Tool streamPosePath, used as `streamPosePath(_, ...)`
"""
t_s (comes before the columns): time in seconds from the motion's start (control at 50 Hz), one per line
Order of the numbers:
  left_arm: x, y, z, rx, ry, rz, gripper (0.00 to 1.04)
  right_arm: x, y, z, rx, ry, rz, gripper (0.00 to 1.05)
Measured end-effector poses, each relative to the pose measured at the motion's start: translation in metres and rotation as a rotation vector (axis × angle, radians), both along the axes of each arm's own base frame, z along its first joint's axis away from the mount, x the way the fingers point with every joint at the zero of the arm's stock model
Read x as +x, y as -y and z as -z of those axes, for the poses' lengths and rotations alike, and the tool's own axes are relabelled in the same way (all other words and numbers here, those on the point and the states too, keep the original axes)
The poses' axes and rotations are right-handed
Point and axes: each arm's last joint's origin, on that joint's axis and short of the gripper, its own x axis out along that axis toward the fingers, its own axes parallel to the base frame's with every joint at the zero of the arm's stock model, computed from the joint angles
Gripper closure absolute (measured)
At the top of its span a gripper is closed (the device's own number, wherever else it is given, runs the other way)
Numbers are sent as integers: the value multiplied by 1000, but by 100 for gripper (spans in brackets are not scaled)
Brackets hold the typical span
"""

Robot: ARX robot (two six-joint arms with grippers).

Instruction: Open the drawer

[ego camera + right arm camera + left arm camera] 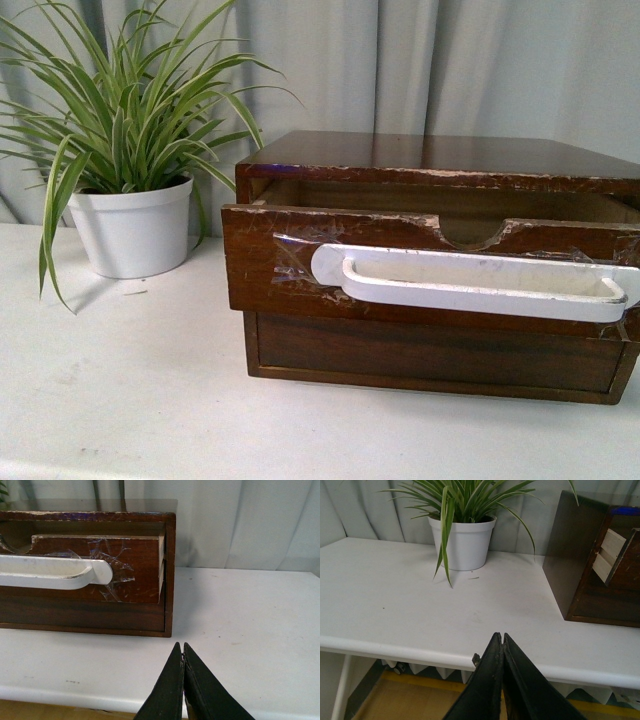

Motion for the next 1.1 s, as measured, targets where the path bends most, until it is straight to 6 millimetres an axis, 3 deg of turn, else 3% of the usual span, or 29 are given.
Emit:
streamPosePath(0.08,0,0,0,0,0,0,89,0,0,0,0,0,0,94)
streamPosePath(0.22,0,0,0,0,0,0,60,0,0,0,0,0,0,64)
streamPosePath(0.56,0,0,0,0,0,0,5,0,0,0,0,0,0,11)
streamPosePath(0.58,0,0,0,1,0,0,5,0,0,0,1,0,0,7)
streamPosePath(1.1,0,0,0,0,0,0,6,0,0,0,2,0,0,9)
